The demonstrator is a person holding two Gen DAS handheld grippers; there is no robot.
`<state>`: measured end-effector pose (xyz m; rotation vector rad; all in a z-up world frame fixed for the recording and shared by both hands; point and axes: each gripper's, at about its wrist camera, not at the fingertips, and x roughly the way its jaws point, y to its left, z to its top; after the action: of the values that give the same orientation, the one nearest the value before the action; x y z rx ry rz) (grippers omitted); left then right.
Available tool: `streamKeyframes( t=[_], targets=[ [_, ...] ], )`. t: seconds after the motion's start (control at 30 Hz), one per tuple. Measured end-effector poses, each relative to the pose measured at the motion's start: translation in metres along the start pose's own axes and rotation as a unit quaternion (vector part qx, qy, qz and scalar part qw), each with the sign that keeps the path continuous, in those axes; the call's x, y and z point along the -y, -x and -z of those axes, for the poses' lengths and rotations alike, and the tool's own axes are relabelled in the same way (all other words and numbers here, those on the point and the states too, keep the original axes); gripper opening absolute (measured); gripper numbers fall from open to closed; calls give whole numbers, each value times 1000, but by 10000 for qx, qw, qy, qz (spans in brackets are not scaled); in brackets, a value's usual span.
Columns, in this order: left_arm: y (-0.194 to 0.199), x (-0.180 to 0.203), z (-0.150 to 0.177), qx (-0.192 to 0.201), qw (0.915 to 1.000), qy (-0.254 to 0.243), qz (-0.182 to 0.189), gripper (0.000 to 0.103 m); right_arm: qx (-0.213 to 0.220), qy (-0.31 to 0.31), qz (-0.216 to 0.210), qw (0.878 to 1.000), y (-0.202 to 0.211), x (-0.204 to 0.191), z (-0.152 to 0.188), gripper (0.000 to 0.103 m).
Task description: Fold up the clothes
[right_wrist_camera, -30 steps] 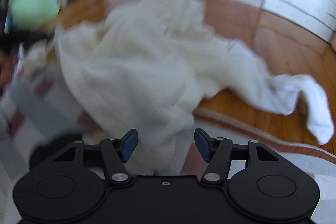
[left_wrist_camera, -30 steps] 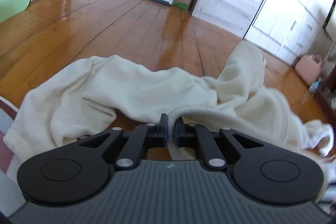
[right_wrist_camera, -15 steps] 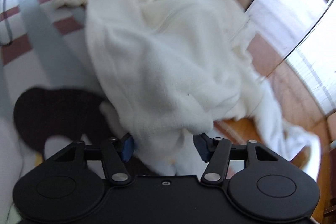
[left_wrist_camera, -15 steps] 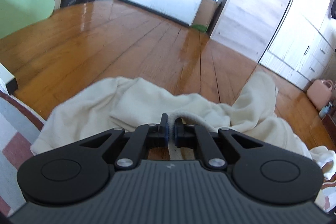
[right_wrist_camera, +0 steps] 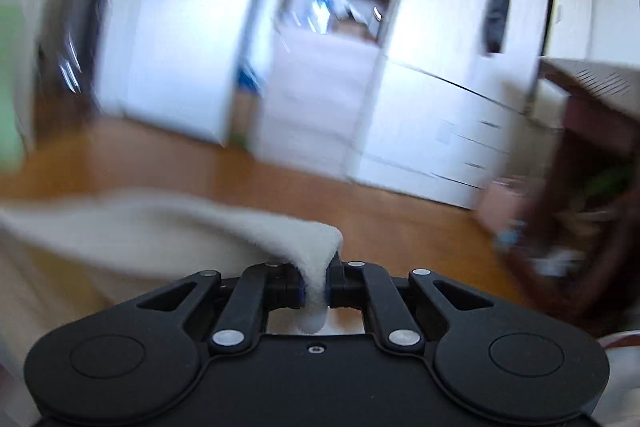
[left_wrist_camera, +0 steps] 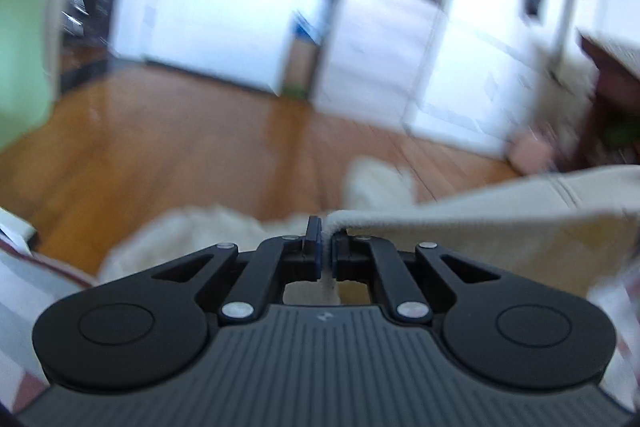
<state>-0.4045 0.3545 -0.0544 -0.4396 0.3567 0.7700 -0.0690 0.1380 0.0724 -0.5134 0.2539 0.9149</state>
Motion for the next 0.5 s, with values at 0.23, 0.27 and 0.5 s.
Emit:
streamKeyframes(
  t=[0.23, 0.27, 0.5],
  targets=[
    [-62, 32, 83, -2633, 9610, -843, 76, 19, -1136, -58, -63, 9935, -27, 14, 93, 14],
    [-66, 33, 90, -2802, 9546, -1010, -51, 20, -1297, -66, -72, 9915, -31, 16, 107, 14],
    [-67, 37, 106, -3150, 9363, -1515, -327, 36, -2414, -123, -134, 9702, -57, 30, 200, 25]
  ],
)
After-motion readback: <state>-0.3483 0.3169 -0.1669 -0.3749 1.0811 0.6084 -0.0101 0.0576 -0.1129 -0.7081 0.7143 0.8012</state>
